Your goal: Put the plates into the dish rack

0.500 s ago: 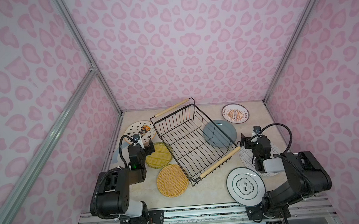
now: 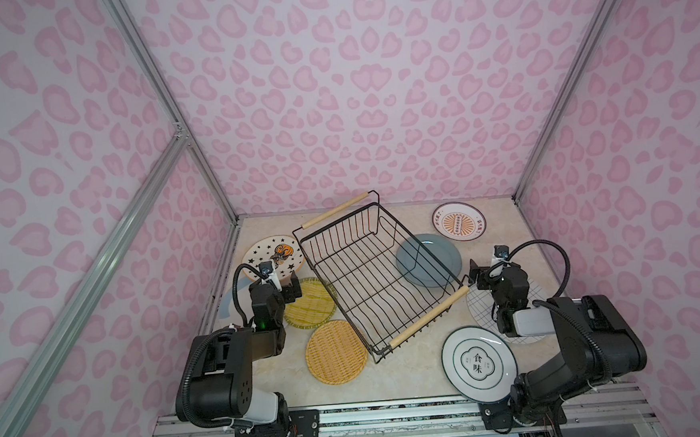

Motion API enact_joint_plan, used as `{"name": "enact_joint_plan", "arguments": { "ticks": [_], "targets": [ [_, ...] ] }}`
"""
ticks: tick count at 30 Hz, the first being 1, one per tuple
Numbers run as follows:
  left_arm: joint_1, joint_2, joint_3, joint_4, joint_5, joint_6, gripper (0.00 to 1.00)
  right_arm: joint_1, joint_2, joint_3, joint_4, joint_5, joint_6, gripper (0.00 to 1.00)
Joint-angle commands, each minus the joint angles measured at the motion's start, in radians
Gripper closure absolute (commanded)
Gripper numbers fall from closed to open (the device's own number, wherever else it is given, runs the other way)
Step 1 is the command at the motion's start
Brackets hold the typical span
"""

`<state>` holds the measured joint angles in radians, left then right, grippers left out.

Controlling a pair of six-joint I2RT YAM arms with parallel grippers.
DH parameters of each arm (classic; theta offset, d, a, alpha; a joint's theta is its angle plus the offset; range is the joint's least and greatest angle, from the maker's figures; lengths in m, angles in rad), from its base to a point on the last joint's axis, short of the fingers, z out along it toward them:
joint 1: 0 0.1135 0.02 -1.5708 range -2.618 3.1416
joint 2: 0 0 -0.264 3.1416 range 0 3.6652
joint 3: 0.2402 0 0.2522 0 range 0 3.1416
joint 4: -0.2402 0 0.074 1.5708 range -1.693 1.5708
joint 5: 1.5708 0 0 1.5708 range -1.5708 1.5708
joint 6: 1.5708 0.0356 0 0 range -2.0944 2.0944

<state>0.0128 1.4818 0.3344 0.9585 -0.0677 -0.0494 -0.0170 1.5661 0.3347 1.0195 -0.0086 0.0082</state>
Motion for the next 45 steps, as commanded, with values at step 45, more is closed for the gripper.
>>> {"name": "enact_joint_plan", "arguments": {
  "ticks": [45],
  "targets": [
    [0.388,0.162,0.587,-0.935,0.492,-0.796,0.10,-0.040,-0.702,0.269,-0.783,-0.329,0.805,0.00]
  ]
}}
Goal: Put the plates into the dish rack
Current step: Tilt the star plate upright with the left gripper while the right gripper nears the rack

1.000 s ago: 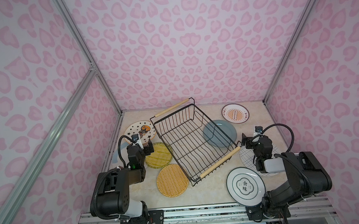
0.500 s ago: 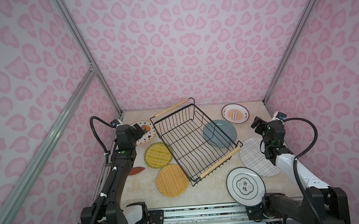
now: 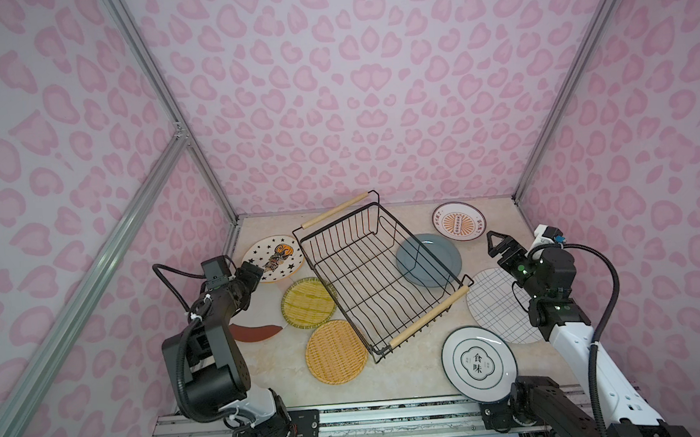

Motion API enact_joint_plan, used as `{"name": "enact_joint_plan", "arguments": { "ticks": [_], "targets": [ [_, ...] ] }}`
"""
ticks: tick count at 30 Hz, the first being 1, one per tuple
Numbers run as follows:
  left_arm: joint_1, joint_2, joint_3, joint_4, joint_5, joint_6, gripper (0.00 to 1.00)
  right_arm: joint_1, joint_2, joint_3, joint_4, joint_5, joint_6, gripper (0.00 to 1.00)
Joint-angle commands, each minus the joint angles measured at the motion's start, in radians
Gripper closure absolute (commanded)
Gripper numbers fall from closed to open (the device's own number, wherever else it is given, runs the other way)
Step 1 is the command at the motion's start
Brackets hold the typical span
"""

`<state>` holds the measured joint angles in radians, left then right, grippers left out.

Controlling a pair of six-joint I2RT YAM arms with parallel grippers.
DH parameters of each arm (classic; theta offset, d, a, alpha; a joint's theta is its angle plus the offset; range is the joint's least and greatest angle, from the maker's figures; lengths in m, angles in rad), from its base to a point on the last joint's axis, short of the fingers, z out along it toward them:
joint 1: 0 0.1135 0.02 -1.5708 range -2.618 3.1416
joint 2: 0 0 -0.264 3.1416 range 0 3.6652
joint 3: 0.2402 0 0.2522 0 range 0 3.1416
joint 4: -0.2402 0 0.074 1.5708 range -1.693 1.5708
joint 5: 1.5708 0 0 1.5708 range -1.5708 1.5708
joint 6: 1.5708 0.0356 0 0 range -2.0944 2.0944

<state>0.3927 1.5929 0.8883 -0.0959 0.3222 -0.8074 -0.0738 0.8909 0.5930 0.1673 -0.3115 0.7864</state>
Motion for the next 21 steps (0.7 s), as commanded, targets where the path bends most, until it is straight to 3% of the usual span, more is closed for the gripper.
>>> {"name": "enact_joint_plan", "arguments": {
  "ticks": [1,6,14,21],
  "targets": [
    [0.008,0.076,0.046,0.127,0.107,-0.037,0.11,0.026,-0.032,0.031,0.036,-0.028,0.011,0.00],
    [0.011,0.170,0.070,0.187,0.131,-0.064,0.18,0.079,-0.042,0.095,-0.051,-0.013,-0.063,0.00],
    [0.014,0.239,0.119,0.202,0.167,-0.078,0.31,0.130,0.001,0.116,-0.027,-0.076,-0.068,0.00],
    [0.015,0.284,0.152,0.236,0.198,-0.115,0.43,0.290,0.061,0.214,-0.111,-0.074,-0.138,0.00]
  ]
}}
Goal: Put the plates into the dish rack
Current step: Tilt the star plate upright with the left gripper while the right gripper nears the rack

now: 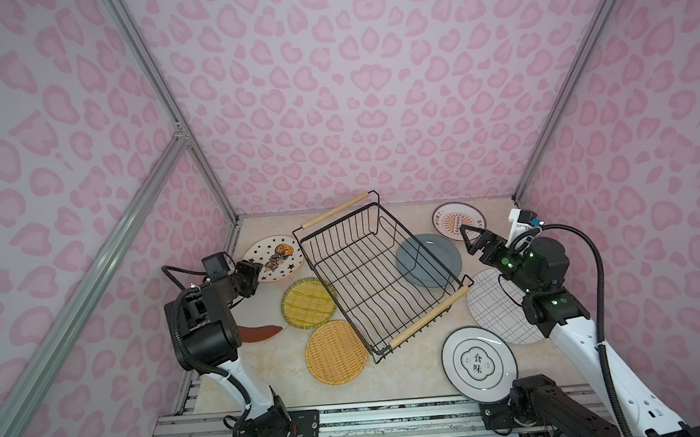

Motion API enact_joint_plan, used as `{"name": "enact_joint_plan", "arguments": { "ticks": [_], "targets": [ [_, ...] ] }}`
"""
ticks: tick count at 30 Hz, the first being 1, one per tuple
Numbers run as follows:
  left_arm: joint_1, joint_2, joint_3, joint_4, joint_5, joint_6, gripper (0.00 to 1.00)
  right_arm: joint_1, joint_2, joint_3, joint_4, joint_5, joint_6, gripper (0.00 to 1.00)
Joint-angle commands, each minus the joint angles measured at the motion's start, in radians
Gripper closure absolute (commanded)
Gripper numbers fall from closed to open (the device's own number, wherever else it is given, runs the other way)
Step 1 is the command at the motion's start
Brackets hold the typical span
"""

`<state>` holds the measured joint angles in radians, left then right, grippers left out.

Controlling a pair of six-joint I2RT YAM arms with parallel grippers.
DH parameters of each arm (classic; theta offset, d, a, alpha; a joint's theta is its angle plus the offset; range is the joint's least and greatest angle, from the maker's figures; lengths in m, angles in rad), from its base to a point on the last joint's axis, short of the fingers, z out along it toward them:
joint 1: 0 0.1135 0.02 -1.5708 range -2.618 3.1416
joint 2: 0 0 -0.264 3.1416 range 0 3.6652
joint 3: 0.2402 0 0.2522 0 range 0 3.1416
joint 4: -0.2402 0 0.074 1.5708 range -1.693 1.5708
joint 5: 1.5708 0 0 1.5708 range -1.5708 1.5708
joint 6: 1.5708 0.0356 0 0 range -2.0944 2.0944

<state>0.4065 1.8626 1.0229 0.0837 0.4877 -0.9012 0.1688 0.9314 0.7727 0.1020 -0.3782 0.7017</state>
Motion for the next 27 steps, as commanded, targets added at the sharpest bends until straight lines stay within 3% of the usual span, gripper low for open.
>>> {"name": "enact_joint_plan", "arguments": {
  "ticks": [1,9,19,27],
  "targets": [
    [0.001,0.020,0.022,0.057,0.037,-0.026,0.44,0.077,0.035,0.054,-0.071,-0.001,-0.067,0.00],
    [0.002,0.062,0.024,0.082,0.049,-0.053,0.52,0.246,0.122,0.118,-0.152,0.030,-0.102,0.00],
    [0.001,0.107,0.036,0.092,0.055,-0.067,0.62,0.261,0.135,0.123,-0.157,0.045,-0.099,0.00],
    [0.002,0.114,0.036,0.128,0.075,-0.105,0.84,0.262,0.112,0.131,-0.194,0.078,-0.120,0.00]
  ]
}}
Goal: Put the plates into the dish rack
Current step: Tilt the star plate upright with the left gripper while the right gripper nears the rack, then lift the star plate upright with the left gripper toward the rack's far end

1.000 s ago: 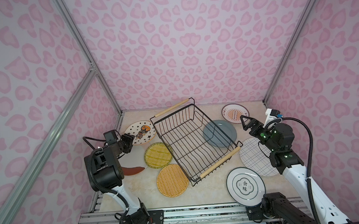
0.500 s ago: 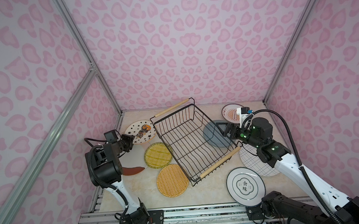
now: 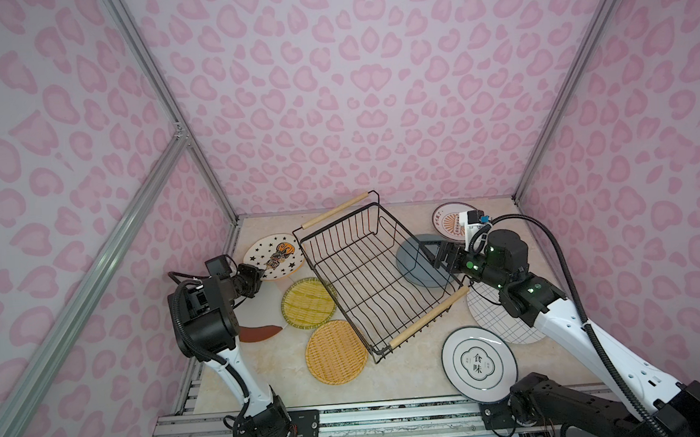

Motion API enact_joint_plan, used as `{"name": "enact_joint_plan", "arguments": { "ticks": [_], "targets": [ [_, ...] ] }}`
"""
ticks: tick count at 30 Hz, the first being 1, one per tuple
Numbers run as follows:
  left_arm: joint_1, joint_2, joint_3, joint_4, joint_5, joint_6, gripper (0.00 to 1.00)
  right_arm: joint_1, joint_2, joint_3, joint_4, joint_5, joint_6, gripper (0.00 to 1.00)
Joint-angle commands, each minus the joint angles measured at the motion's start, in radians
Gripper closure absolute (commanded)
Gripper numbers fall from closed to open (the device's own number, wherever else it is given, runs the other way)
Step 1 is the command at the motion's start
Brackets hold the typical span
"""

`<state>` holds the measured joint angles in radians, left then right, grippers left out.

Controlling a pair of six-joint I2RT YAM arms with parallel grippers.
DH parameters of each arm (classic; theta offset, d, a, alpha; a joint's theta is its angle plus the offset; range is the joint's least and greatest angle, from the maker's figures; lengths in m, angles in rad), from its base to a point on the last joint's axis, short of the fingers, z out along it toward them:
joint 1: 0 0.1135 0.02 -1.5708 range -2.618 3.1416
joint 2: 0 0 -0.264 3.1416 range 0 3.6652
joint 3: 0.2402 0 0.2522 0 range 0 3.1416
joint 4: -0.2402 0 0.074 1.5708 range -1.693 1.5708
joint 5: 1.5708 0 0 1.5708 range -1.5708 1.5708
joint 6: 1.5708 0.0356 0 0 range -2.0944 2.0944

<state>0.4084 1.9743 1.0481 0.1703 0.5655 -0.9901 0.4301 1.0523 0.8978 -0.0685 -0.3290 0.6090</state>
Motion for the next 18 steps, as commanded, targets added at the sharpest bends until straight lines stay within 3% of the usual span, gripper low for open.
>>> {"name": "enact_joint_plan", "arguments": {
  "ticks": [1,5,14,18],
  "targets": [
    [0.000,-0.007,0.008,0.047,-0.002,-0.019,0.85,0.000,-0.012,0.006,-0.029,0.034,-0.030,0.00],
    [0.000,-0.071,-0.004,0.051,-0.001,-0.021,0.96,0.000,-0.023,0.009,-0.043,0.044,-0.039,0.00],
    [0.000,-0.229,-0.027,0.057,-0.019,-0.062,0.96,0.001,-0.008,0.013,-0.042,0.036,-0.041,0.00],
    [0.001,-0.320,-0.032,0.000,-0.089,-0.065,0.96,0.000,0.000,0.018,-0.051,0.038,-0.048,0.00]
  ]
}}
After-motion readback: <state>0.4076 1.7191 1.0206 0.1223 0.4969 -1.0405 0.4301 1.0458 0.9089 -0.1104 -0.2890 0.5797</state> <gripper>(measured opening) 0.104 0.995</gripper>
